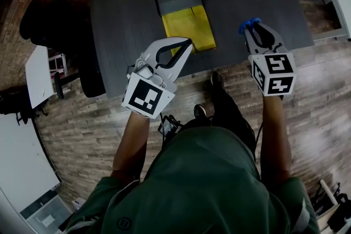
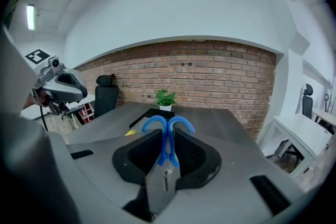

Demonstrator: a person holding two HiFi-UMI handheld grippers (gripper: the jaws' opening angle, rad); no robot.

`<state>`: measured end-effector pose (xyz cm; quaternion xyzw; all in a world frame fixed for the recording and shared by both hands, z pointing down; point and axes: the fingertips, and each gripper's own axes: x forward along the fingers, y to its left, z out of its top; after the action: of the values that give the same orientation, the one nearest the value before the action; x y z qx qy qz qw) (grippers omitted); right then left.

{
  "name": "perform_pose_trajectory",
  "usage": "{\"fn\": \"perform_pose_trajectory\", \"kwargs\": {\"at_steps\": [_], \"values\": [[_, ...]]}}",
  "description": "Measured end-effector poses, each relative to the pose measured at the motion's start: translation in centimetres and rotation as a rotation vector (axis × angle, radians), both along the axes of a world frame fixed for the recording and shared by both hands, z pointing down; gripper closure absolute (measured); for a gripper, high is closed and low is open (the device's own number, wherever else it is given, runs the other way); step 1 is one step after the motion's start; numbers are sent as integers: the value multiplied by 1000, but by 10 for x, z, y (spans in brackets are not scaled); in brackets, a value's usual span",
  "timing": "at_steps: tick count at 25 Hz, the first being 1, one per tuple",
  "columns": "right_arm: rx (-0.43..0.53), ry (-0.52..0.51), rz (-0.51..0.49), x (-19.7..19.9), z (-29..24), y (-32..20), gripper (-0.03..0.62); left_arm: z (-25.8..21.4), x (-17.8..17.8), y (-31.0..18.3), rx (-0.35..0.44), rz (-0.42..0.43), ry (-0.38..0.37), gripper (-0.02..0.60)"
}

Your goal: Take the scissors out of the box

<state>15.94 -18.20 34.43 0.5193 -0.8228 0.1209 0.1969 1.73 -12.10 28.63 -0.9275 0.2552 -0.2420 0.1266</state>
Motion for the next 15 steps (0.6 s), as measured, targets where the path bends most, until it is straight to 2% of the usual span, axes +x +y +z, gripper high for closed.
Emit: {"fn": "perform_pose_trajectory", "kwargs": {"at_steps": [15], "values": [[-91, -10, 41, 27, 51, -12, 517, 35, 28, -23, -70, 39, -12, 581]]}}
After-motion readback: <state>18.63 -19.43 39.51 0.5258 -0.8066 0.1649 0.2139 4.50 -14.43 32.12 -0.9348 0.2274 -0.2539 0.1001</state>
